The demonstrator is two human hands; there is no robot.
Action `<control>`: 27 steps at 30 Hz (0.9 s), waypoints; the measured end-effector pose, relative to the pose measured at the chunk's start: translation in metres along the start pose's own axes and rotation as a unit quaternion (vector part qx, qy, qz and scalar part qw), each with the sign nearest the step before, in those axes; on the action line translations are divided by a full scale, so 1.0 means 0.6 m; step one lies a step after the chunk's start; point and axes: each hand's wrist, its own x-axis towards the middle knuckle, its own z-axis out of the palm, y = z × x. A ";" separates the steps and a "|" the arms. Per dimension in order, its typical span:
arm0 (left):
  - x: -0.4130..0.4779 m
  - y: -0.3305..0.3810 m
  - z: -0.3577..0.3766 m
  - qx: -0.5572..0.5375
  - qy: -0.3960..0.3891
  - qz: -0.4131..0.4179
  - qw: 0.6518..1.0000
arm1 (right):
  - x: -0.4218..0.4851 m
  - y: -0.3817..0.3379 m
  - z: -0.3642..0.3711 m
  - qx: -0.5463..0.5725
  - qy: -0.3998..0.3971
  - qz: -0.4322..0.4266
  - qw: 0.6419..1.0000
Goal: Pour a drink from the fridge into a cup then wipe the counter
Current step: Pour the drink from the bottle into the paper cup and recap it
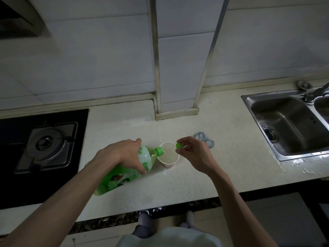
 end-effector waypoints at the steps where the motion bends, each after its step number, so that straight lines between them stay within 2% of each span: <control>1: 0.000 -0.001 0.000 -0.001 0.001 -0.001 1.000 | 0.000 -0.001 0.000 0.000 -0.001 0.000 1.000; 27: 0.005 0.005 0.000 -0.006 -0.006 -0.006 1.000 | 0.012 0.005 -0.003 0.005 -0.012 0.003 1.000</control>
